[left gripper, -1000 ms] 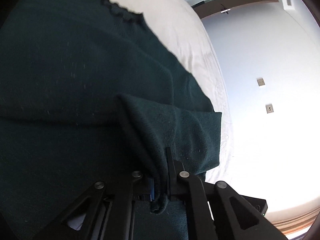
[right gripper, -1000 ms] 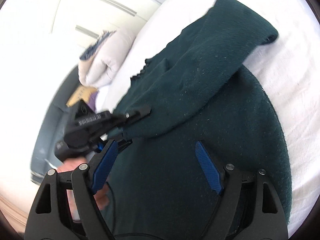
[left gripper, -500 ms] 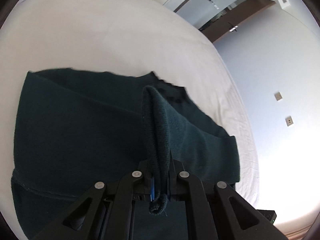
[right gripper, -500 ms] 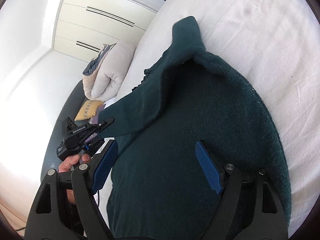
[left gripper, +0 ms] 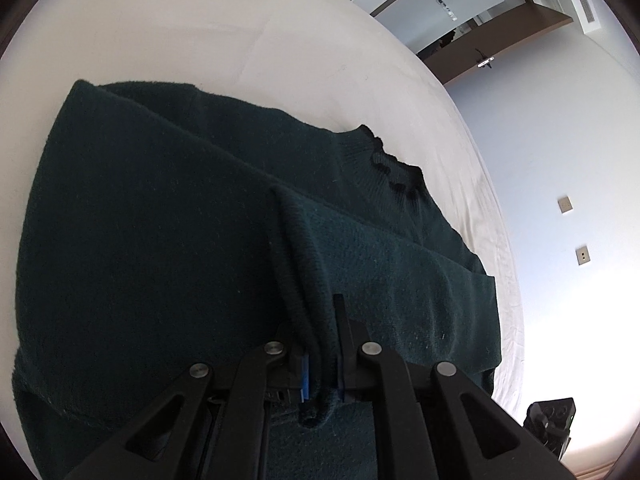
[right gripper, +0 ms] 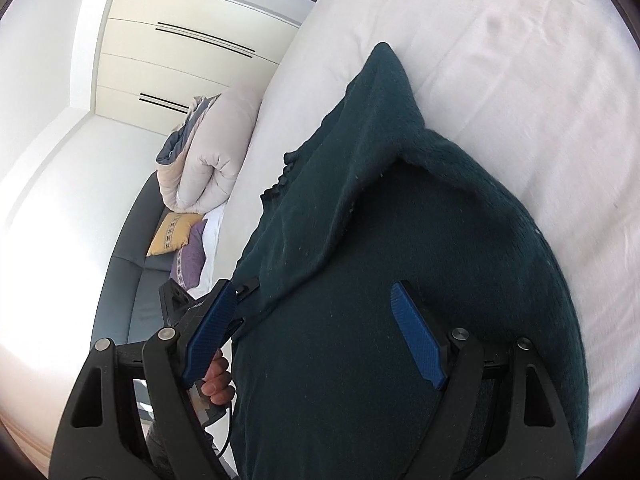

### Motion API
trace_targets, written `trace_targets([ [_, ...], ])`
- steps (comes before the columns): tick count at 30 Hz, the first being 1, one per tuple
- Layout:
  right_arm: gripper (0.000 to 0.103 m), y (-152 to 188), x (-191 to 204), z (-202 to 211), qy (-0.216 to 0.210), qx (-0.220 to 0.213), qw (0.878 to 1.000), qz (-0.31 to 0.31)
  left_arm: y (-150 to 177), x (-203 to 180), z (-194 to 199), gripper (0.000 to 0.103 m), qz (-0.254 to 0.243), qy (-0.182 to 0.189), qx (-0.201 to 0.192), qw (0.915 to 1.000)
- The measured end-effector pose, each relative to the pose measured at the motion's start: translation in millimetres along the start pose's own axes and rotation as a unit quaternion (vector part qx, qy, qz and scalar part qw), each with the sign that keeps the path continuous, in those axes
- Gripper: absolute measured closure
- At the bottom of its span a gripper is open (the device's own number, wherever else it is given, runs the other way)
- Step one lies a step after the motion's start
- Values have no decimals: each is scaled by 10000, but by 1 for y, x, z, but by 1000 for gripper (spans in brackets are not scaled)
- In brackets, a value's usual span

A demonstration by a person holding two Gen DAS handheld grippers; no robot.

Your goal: Fold small clothes

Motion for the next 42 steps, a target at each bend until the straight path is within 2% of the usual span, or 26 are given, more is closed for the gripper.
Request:
trace_targets([
  [4,23,-9,-9,-4,159,-90,9998,-92,4,-4,5,92,-285,-218,-39,9993],
  [10,23,-13,-12,-3,132,-150,9997,-112,7,1,4,92,-1,35,-94,9999],
  [13,23,-16,-14,1,130,-214,9996,-146,9,3,9,91,53,46,-117,9999],
  [18,23,-22,-17,7,59,-430,9986,-307,12,8,17,81,150,42,-101,9998],
  [20,23,-24,-17,10,61,-483,9982,-353,13,12,27,69,186,-139,-160,9996],
  [23,23,-30,-15,20,18,-618,9970,-464,13,16,50,59,65,-839,-508,9952],
  [26,23,-42,-6,30,-139,-760,9958,-495,7,2,74,58,-312,-1223,-1026,9867],
  [28,23,-53,3,31,-207,-800,9959,-366,4,-20,79,56,-740,-1233,-1271,9814],
  [30,23,-68,12,23,-230,-707,9970,-225,3,-43,71,50,-1221,-1182,-1357,9761],
  [32,23,-84,24,11,-310,-538,9981,-33,6,-56,53,49,-1602,-1184,-1310,9712],
  [34,23,-103,30,-6,-268,-337,9990,140,6,-49,28,49,-1757,-1439,-1111,9675],
  [36,23,-118,28,-22,-207,-126,9996,143,8,-34,2,49,-1744,-1563,-857,9684],
  [40,24,-146,1,-50,103,97,9999,13,12,-31,-4,46,-2075,-1491,-1235,9589],
  [42,24,-146,-26,-66,212,434,9986,-225,12,-30,-5,46,-2102,-1499,-1304,9572],
])
Point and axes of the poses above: each gripper's, at about its wrist camera, not at the fingertips, and z roughly against the way its jaws point, x to its left, y to its underside, the point moved 8 cm from there along -z, roughly the way its jaws point, and after that the axes turned 8 degrees about -y, right-handed, at the moved point
